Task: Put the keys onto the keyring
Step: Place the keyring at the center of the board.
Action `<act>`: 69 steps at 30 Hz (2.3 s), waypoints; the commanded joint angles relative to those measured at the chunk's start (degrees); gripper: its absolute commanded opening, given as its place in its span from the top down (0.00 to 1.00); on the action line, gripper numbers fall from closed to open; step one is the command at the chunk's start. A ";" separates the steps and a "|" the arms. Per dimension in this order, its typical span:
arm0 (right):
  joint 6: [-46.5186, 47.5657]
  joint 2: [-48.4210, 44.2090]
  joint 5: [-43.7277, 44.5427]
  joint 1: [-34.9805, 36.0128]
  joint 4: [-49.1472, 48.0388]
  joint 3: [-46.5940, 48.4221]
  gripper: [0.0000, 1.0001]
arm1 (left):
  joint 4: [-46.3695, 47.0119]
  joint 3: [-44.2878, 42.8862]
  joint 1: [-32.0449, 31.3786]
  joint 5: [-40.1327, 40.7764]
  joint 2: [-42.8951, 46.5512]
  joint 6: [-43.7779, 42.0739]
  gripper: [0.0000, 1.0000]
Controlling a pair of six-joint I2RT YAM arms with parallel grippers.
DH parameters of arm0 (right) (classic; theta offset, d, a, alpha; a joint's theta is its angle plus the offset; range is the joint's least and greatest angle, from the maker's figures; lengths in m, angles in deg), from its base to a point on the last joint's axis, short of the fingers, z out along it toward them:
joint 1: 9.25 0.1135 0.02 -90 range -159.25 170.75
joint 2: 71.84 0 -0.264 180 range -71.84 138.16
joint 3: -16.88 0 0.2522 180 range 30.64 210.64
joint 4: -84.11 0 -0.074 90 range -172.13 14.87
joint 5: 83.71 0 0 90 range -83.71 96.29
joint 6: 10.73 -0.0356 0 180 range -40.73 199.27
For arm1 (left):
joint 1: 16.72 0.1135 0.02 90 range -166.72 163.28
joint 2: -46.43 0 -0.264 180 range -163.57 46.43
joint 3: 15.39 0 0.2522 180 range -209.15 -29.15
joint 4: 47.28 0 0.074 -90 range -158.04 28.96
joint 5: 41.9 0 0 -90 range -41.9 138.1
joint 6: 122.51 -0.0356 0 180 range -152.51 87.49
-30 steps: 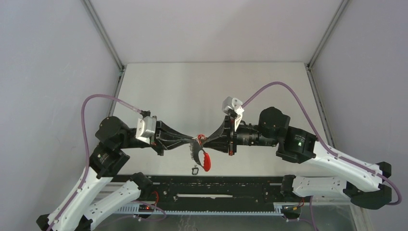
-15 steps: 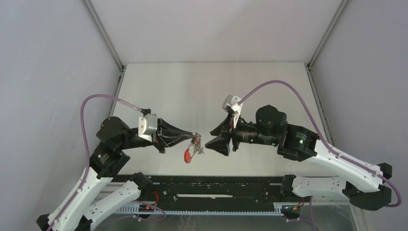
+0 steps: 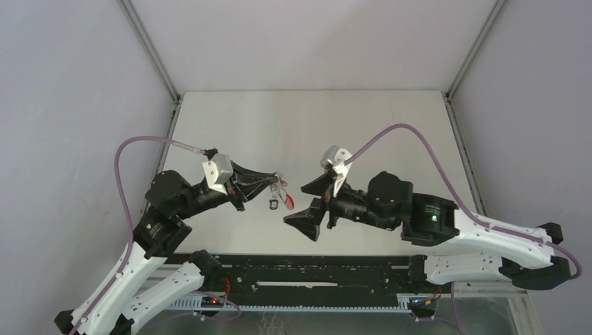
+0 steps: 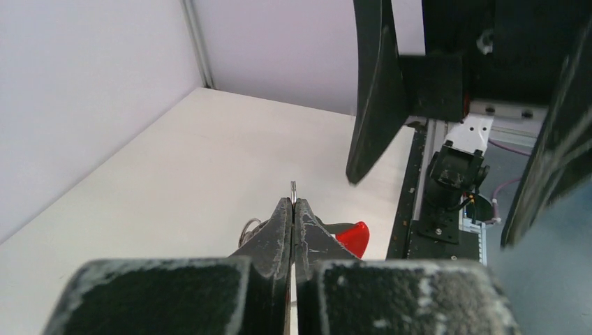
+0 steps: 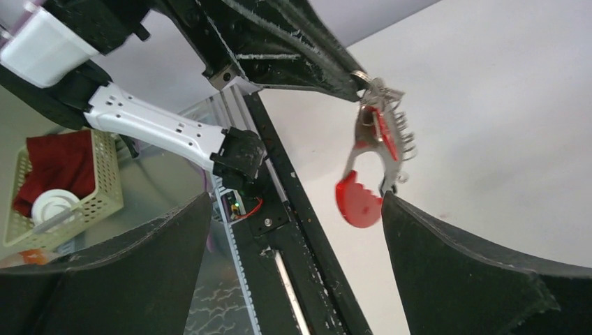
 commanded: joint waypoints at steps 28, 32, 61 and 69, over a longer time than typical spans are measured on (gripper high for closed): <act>-12.53 11.52 -19.63 -17.99 -4.81 -5.17 1.00 | -19.85 -10.30 2.89 20.46 -8.47 -8.47 0.00; -20.79 16.47 -29.50 -27.30 -4.00 -5.16 1.00 | -32.23 -19.36 11.02 24.32 -16.51 -8.58 0.00; -23.81 45.73 -36.50 -45.60 -23.07 -16.22 0.77 | -37.20 -2.85 29.89 32.39 -17.26 -17.98 0.00; -22.13 39.81 -33.84 -46.21 -24.40 -21.48 0.00 | -34.63 2.35 29.89 31.54 -14.74 -17.86 0.00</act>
